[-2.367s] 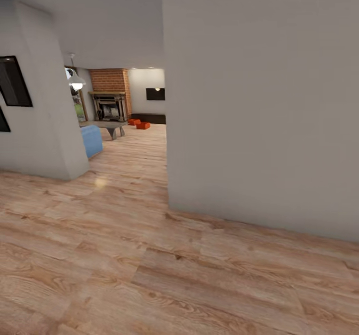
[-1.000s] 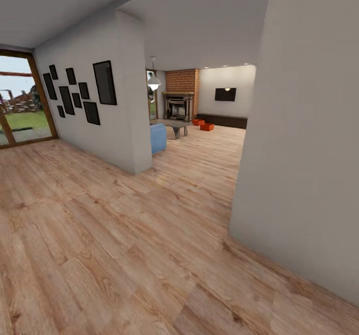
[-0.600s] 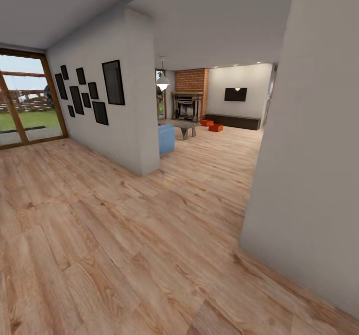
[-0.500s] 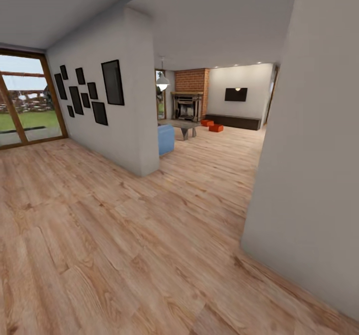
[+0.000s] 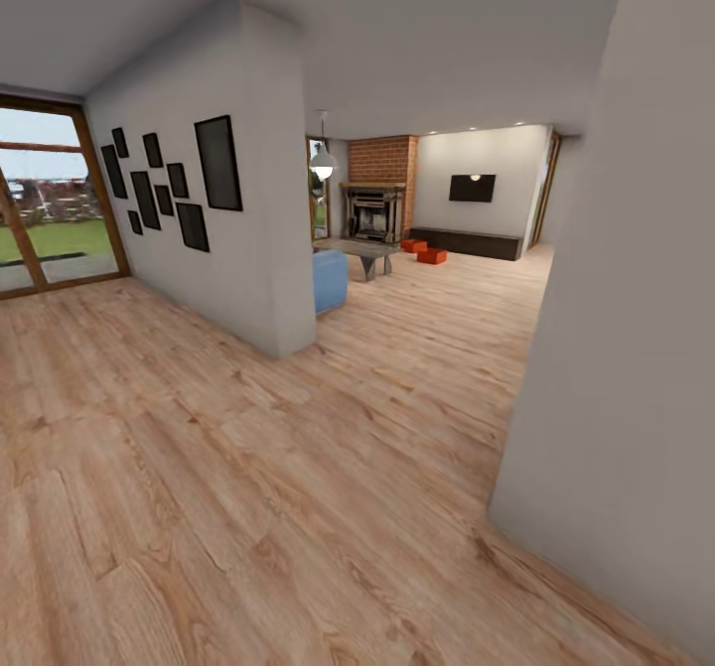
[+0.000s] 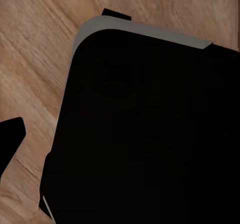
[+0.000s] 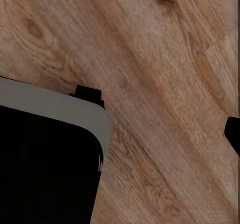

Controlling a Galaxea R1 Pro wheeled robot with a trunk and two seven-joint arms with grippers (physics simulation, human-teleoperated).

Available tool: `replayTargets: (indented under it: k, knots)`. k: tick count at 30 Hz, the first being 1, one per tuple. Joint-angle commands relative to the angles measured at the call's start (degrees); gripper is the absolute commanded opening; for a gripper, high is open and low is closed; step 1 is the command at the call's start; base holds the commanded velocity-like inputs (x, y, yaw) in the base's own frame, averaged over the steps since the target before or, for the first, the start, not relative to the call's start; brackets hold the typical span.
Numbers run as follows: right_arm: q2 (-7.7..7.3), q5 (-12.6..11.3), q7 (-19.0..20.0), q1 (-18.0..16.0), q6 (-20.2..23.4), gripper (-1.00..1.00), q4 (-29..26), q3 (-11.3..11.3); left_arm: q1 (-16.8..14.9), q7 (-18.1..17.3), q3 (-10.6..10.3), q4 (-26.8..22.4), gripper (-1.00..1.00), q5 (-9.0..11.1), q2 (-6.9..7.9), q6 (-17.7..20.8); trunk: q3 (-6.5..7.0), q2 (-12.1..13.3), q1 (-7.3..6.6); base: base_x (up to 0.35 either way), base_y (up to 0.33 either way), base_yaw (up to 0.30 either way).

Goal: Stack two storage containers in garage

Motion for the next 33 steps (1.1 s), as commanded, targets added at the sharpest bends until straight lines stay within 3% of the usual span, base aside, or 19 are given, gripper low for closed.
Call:
replayTargets:
  k: [1,19,33]
  knots:
    - [-0.01,0.59,-0.33,-0.07,-0.21,1.0,0.16,0.11,-0.01,-0.01,-0.02,-0.02,1.0,0.25,0.0,-0.12,-0.05,-0.02,0.03,0.326,0.0,0.0]
    - [0.5,0.36,-0.36,-0.05,0.04,1.0,0.16,-0.02,-0.01,-0.01,-0.02,0.0,1.0,0.25,0.0,-0.12,-0.05,-0.02,0.03,0.326,0.0,0.003]
    - [-0.04,0.17,0.14,-0.07,-0.27,1.0,0.16,-0.09,-0.01,-0.01,-0.02,0.07,1.0,0.27,0.0,-0.12,0.0,-0.02,0.03,0.326,0.0,0.191]
